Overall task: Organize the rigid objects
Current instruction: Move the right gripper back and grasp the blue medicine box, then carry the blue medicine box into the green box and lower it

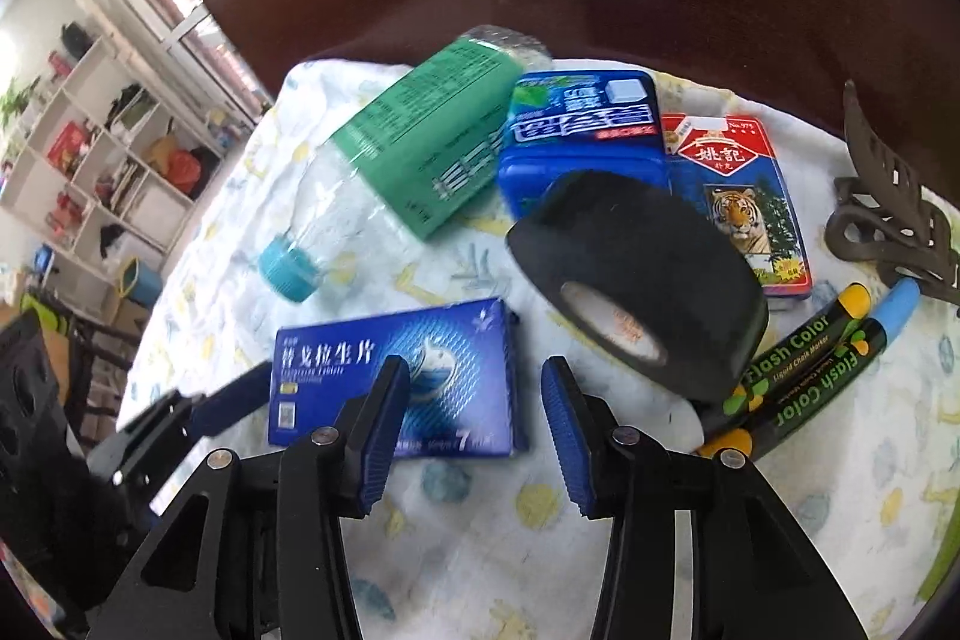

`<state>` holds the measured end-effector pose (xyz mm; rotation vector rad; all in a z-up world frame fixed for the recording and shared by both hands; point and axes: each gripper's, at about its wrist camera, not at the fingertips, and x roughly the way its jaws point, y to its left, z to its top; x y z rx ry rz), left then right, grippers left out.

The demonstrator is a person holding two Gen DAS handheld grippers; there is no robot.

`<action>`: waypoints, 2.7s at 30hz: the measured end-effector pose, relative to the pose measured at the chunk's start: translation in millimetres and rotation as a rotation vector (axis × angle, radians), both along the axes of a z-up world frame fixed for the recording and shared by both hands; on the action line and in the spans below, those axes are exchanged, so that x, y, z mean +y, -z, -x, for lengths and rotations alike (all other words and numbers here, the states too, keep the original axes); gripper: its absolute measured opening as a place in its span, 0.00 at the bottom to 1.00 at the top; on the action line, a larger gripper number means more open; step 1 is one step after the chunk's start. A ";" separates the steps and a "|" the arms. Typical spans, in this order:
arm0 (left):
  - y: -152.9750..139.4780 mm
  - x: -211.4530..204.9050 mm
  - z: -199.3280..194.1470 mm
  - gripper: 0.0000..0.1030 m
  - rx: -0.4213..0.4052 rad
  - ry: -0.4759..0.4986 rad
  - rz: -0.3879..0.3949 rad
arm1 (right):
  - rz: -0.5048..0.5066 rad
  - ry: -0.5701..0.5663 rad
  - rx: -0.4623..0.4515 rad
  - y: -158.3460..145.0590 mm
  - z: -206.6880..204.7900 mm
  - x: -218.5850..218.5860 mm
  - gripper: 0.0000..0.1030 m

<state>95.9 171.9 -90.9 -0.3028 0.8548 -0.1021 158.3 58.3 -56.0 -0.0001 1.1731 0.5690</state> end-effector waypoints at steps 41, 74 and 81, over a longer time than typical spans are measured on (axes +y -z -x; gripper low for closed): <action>-43.2 -119.1 28.9 0.39 -0.114 0.185 -0.289 | 0.011 0.075 -0.153 -35.9 68.7 -77.5 0.47; -103.8 -402.1 -67.9 0.40 -0.281 0.594 -0.439 | -0.103 0.629 -0.345 -91.2 44.1 -367.2 0.48; -86.6 -421.4 -91.9 0.40 -0.203 0.591 -0.439 | -0.124 0.663 -0.296 -70.7 14.5 -399.7 0.48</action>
